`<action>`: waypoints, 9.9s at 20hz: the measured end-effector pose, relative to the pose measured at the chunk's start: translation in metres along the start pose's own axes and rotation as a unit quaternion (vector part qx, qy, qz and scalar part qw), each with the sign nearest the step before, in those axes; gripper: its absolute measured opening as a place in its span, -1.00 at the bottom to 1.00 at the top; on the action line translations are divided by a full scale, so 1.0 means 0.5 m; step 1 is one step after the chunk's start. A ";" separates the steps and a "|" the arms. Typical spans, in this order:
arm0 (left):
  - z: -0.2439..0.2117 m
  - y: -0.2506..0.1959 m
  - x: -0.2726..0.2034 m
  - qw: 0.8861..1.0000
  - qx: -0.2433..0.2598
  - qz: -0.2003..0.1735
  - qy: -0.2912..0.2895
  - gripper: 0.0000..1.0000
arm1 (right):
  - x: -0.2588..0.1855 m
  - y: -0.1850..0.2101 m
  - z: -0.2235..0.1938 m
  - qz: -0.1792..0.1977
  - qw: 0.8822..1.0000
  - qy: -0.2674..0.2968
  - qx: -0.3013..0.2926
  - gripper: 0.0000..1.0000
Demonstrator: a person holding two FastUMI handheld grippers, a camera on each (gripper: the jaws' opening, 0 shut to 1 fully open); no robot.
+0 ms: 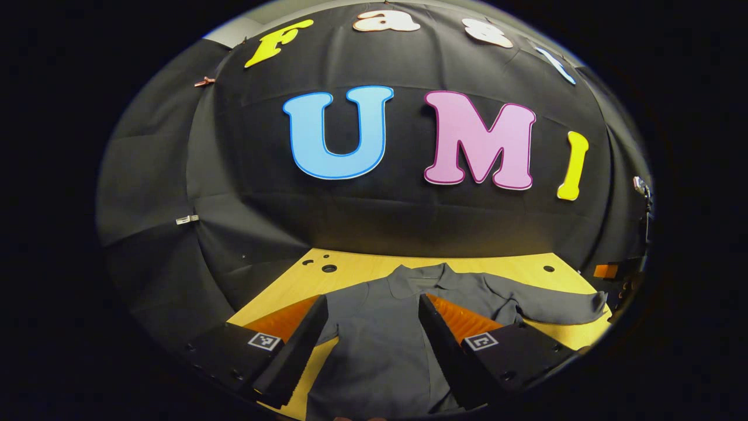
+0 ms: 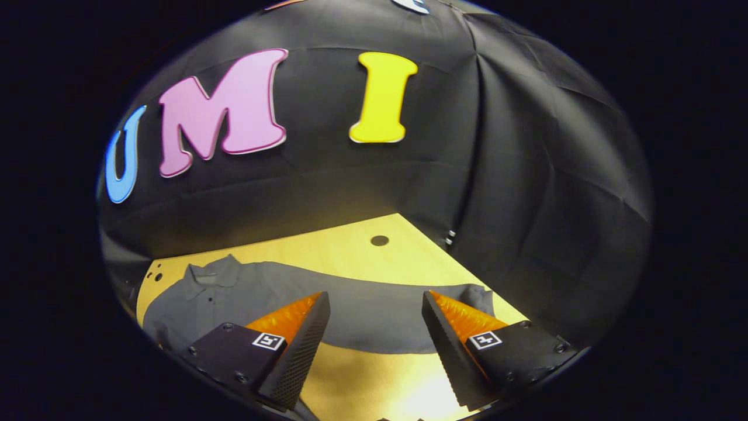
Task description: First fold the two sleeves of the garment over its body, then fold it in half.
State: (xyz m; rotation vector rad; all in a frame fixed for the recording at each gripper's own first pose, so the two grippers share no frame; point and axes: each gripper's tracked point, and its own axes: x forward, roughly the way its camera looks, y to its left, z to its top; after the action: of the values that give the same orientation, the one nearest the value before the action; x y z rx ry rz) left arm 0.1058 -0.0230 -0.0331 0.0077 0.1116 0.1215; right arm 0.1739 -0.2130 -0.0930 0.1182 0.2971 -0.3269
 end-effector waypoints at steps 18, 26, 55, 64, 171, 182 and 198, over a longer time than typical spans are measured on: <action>-0.079 0.017 0.041 0.997 -0.009 0.044 0.056 0.94 | 0.199 -0.319 -0.163 -0.138 0.981 0.134 0.037 0.96; -0.082 0.039 0.051 0.996 0.006 0.055 0.065 0.94 | 0.247 -0.407 -0.255 -0.176 0.962 0.202 0.055 0.96; -0.103 0.074 0.035 0.996 0.000 0.058 0.074 0.96 | 0.238 -0.211 -0.171 -0.030 0.984 0.167 -0.049 -0.87; -0.136 0.127 0.000 0.993 -0.023 0.083 0.076 0.96 | 0.217 0.032 -0.020 0.071 0.986 0.104 -0.109 -0.87; -0.027 -0.404 0.418 0.972 0.015 -0.166 0.164 -0.90 | -0.070 0.134 -0.173 0.182 0.974 0.117 -0.062 0.99; -0.130 -0.616 0.478 0.963 0.067 -0.189 0.180 -0.65 | -0.076 0.127 -0.209 0.200 0.968 0.133 -0.077 0.99; -0.162 -0.233 0.235 0.976 -0.022 -0.115 0.183 0.92 | -0.202 0.196 -0.335 0.235 0.949 0.193 -0.087 0.99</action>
State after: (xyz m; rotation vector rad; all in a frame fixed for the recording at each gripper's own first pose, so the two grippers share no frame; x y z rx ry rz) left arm 0.2267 -0.1243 -0.1282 -0.0728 0.4768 -0.1070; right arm 0.0702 -0.0635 -0.2145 0.0743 0.6693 0.2032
